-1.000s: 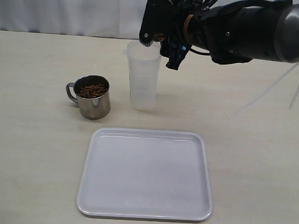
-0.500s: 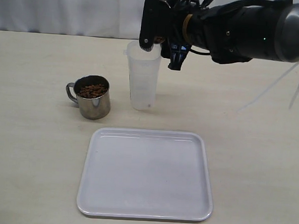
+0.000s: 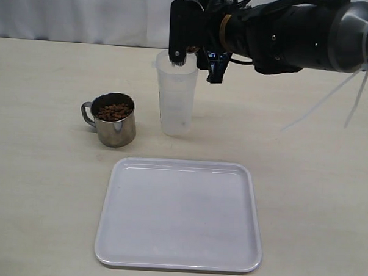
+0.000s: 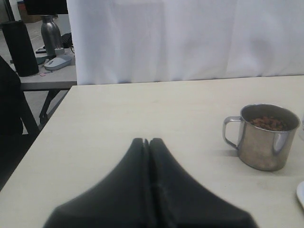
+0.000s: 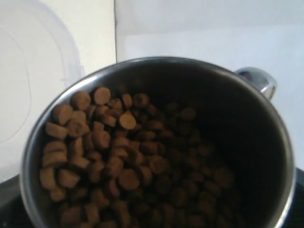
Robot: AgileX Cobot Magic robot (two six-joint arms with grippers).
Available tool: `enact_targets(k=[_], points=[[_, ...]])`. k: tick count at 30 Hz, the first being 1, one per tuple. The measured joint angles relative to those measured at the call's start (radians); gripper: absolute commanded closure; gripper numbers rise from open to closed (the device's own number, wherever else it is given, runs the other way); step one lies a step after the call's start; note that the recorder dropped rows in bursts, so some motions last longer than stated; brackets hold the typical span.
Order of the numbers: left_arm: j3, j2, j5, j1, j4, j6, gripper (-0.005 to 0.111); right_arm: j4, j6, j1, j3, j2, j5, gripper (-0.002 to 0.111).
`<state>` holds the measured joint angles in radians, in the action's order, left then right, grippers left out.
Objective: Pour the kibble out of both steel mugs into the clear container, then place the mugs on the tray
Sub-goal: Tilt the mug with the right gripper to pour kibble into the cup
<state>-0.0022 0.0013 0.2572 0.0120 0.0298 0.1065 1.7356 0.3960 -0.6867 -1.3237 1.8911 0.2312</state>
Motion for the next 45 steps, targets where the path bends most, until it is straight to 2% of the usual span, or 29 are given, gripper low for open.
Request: enact_targets(k=[11, 45], points=[[0.0, 0.0, 0.0, 0.0, 0.0, 0.0, 0.107, 0.0, -0.106, 0.0, -0.004, 0.011, 0.0, 0.104], [0.0, 0.0, 0.0, 0.0, 0.0, 0.0, 0.107, 0.0, -0.113, -0.007, -0.024, 0.011, 0.027, 0.104]])
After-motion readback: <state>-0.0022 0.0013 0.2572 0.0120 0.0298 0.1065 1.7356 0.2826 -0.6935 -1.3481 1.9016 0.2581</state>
